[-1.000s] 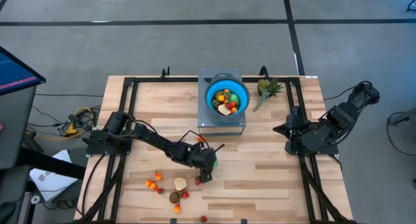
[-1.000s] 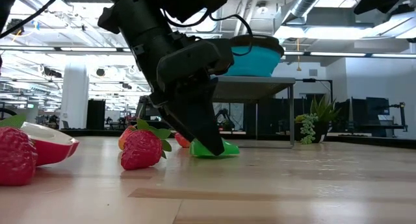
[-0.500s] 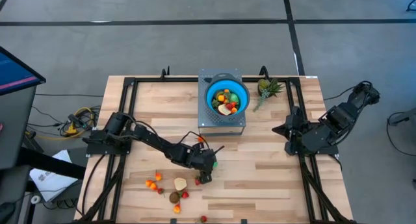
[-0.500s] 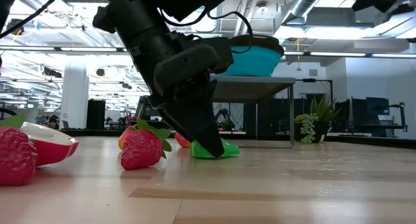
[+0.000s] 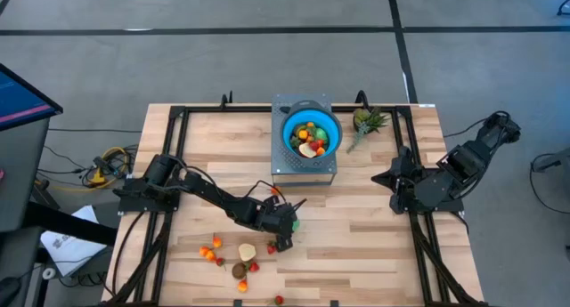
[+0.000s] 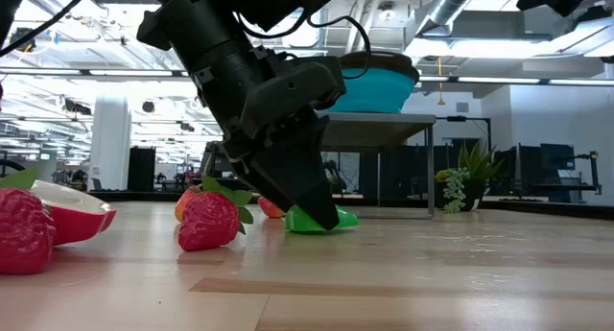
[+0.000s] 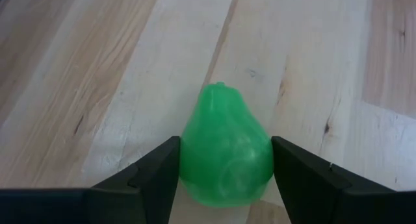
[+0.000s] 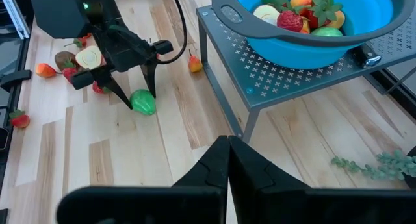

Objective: Pick & Place Fruit
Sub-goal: Put the sliced pear into the strainer bowl

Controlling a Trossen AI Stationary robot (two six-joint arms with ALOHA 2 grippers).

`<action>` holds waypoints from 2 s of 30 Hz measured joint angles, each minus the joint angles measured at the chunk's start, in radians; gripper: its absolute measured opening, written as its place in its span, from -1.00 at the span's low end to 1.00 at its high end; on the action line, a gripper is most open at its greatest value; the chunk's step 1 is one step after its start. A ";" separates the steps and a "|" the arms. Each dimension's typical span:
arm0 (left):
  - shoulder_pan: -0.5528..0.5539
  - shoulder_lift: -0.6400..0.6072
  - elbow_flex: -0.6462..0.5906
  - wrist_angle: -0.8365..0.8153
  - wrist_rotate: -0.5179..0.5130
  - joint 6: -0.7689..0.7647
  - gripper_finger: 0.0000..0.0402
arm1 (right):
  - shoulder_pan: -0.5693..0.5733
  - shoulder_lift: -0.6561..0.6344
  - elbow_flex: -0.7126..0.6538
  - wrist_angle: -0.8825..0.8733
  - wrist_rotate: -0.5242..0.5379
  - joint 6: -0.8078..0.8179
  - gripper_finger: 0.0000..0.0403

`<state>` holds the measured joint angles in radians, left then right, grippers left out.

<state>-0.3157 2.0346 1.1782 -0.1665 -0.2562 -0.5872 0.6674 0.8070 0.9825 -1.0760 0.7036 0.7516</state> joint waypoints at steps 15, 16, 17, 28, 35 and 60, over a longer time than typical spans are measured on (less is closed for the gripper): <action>0.000 0.000 0.000 0.010 -0.006 -0.001 0.09 | 0.000 0.000 0.000 0.014 -0.001 -0.001 -1.00; 0.000 0.000 0.000 0.010 -0.006 -0.001 0.09 | 0.000 0.000 0.000 0.014 -0.001 -0.001 -1.00; 0.000 0.000 0.000 0.011 -0.006 -0.001 0.09 | 0.000 0.000 0.000 0.014 -0.001 -0.001 -1.00; 0.002 -0.064 -0.006 0.010 -0.001 0.004 0.09 | 0.000 0.000 0.000 0.014 -0.002 -0.001 -1.00; 0.002 -0.163 -0.004 0.014 -0.011 0.006 0.09 | 0.000 0.000 0.000 0.013 -0.009 -0.001 -1.00; 0.150 -0.547 -0.001 0.280 -0.317 0.171 0.07 | 0.000 -0.001 0.000 0.009 -0.031 -0.002 -1.00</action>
<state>-0.1661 1.4872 1.1770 0.1133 -0.5735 -0.4165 0.6674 0.8062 0.9825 -1.0668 0.6731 0.7494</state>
